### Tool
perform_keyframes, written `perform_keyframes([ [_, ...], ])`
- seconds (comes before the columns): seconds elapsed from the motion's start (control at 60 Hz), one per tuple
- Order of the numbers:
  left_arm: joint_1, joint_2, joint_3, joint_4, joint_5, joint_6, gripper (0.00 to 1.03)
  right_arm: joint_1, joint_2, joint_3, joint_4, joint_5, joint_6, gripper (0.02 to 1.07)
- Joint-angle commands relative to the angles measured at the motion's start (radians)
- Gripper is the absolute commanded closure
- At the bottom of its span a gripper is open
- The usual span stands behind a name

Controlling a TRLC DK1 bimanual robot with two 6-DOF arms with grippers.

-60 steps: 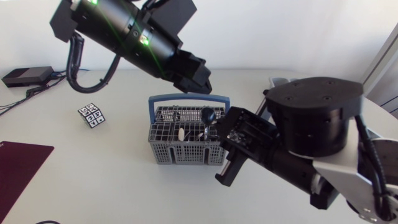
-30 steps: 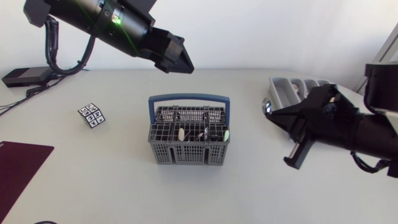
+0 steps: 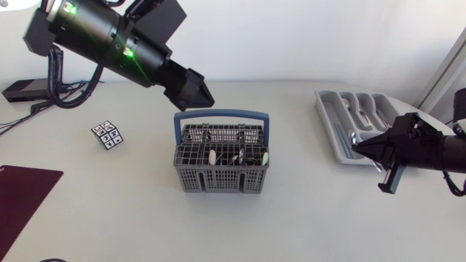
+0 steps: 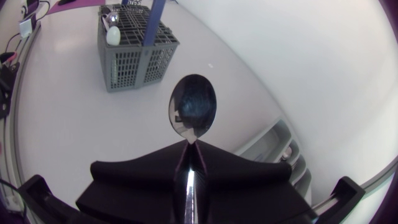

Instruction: Transfer all utensils from the basket to the drawer tray.

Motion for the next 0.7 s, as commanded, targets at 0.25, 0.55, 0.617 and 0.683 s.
perform_keyframes([
  [0.25, 0.016, -0.046, -0.121, 0.053, -0.005, 0.076, 0.17, -0.228, 0.381, 0.290, -0.164, -0.015, -0.457, 1.01],
  [0.55, -0.018, -0.049, -0.187, 0.112, -0.013, 0.072, 0.17, -0.302, 0.648, 0.536, -0.190, 0.117, -0.645, 0.91],
  [0.617, -0.033, -0.050, -0.191, 0.116, -0.025, 0.072, 0.17, -0.302, 0.696, 0.580, -0.204, 0.149, -0.671, 0.91],
  [0.683, -0.038, -0.050, -0.199, 0.119, -0.027, 0.072, 0.17, -0.302, 0.737, 0.616, -0.199, 0.182, -0.686, 0.91],
])
